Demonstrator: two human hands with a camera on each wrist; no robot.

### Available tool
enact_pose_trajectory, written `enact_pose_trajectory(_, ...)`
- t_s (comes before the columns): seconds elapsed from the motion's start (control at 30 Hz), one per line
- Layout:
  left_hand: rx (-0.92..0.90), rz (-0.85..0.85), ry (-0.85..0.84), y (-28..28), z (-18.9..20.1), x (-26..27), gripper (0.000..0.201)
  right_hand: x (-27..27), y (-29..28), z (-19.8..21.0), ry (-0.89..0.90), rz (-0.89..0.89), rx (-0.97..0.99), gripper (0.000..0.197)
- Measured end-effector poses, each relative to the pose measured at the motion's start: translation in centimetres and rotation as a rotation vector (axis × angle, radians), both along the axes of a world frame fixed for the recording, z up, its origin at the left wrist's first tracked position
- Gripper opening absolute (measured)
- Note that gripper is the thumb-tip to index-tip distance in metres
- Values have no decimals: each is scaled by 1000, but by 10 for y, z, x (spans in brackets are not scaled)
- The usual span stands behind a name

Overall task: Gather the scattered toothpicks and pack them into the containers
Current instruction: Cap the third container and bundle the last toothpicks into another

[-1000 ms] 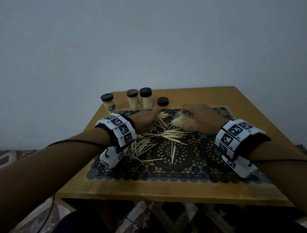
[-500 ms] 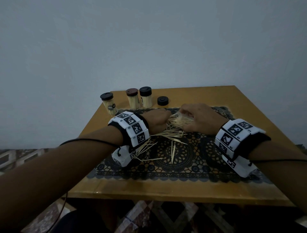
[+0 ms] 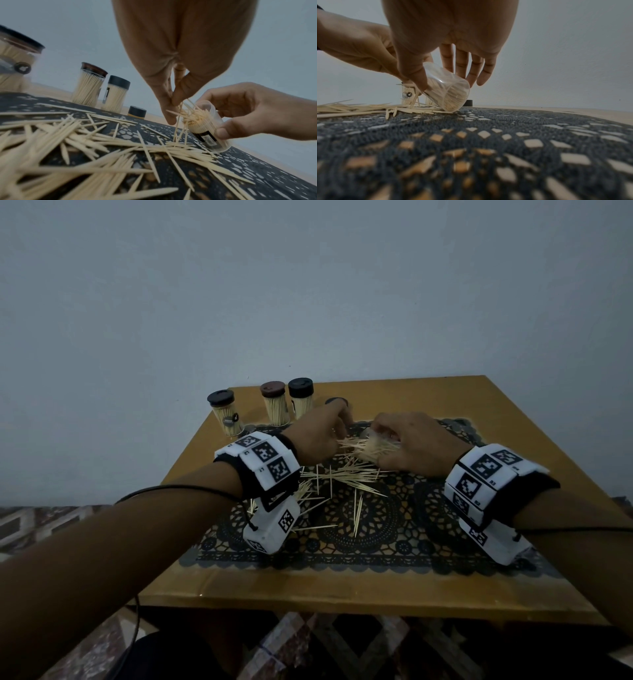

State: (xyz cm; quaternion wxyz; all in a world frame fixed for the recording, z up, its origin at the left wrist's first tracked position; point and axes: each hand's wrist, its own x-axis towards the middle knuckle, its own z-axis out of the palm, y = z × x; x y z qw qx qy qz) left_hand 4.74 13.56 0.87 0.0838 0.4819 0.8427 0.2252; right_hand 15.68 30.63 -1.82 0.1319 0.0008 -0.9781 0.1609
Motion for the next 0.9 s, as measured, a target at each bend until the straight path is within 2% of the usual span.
enact_pose_trajectory(0.17, 195, 23, 79, -3, -8, -2, 17, -1, 1, 0, 21, 22, 1, 38)
enact_pose_trajectory(0.33, 253, 49, 68, 5, -12, 4, 6, -1, 2, -2, 20, 17, -3, 40)
enact_pose_trajectory(0.43, 202, 129, 36, 7, -13, 4, 5, -2, 2, -2, 19, 4, -1, 41)
enact_pose_trajectory(0.5, 162, 188, -33, 5, -14, 0, 8, -2, 2, -2, 21, 0, 0, 41)
enact_pose_trajectory(0.6, 202, 243, -293, -1, -14, -3, 16, -2, 3, -3, 28, 0, -8, 40)
enact_pose_trajectory(0.67, 251, 208, -337, -7, -12, 0, 15, -2, 3, -2, 36, 4, -5, 39)
enact_pose_trajectory(0.73, 309, 92, -321, -10, -13, 5, 5, -1, 3, -2, 42, 4, -3, 39)
enact_pose_trajectory(0.8, 344, 7, -257, -8, -15, 8, 5, -1, 2, -1, 45, 5, -8, 40)
enact_pose_trajectory(0.9, 365, -1, -171, -3, -15, 8, 3, -1, 1, -1, 67, 33, -24, 39)
